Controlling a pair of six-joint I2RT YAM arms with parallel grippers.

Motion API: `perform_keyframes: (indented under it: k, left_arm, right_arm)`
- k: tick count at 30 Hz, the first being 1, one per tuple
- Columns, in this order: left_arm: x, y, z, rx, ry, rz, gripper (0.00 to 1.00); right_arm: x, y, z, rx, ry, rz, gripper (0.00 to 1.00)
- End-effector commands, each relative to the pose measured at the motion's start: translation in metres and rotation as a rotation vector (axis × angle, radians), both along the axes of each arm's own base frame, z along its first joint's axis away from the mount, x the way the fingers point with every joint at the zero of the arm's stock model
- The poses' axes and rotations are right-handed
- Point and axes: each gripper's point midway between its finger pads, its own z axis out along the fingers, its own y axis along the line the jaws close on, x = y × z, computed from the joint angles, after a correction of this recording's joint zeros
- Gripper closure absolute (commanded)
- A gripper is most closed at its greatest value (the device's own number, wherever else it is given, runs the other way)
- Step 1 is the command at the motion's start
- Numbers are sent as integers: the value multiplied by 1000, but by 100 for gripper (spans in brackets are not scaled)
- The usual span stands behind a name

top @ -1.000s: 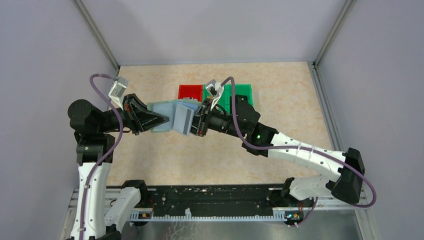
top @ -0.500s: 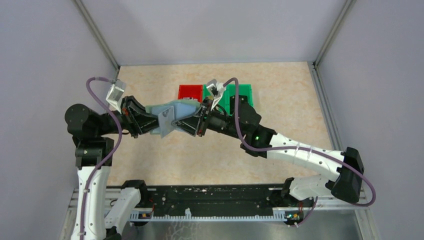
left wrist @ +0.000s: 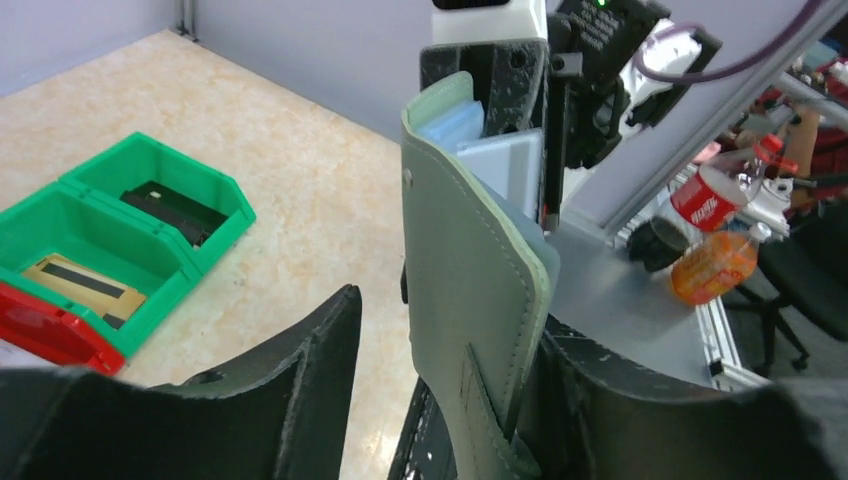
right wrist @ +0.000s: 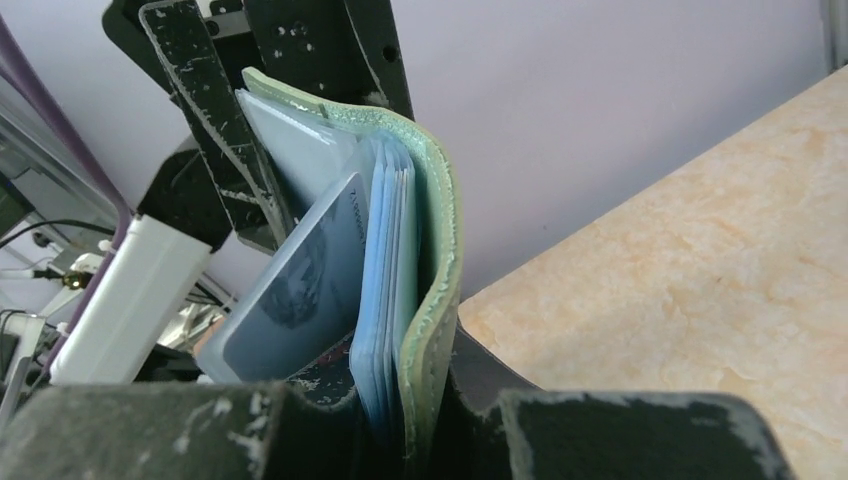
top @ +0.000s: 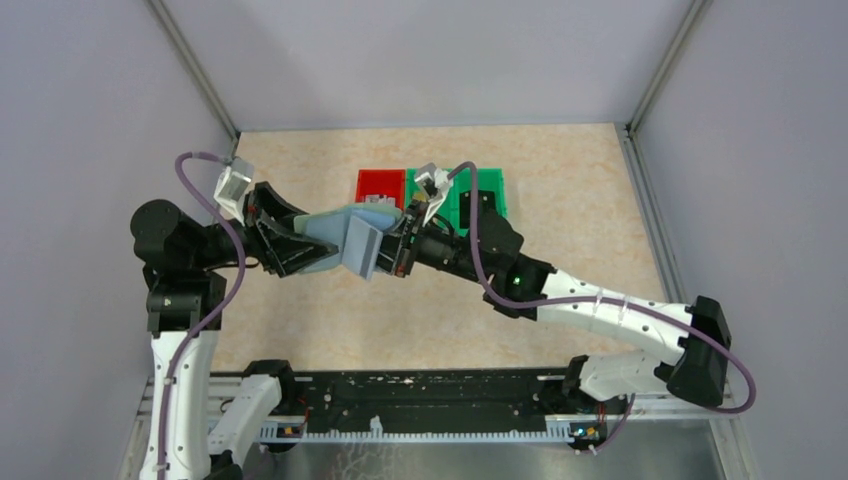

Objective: Take the credit cards out of the card holder
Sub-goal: Remove the credit card from the card holder.

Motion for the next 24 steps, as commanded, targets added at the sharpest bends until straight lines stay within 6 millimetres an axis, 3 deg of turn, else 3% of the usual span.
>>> perform_keyframes:
  k: [1,6,10,13,17,24]
  left_arm:
    - [11,5,7,44,-70,80,36]
    - [4,3,8,29,-70,48,29]
    - [6,6,5,33,-159,116,20]
    - [12,11,-8,77,-251,168,17]
    - [13,12,-34,127,-253,150,15]
    - [8,10,-39,120,-256,128,14]
  right_arm:
    - [-5,-25,42,77,-76,-59,100]
    - [10,-33,36,-12,-72,-152,100]
    - [27,-26,34,-110,-28,-243,100]
    - [35,-18,16,-326,-42,-355,100]
    - [41,-15,5,-494,-109,-443,100]
    - [40,-16,7,-625,-199,-530,100]
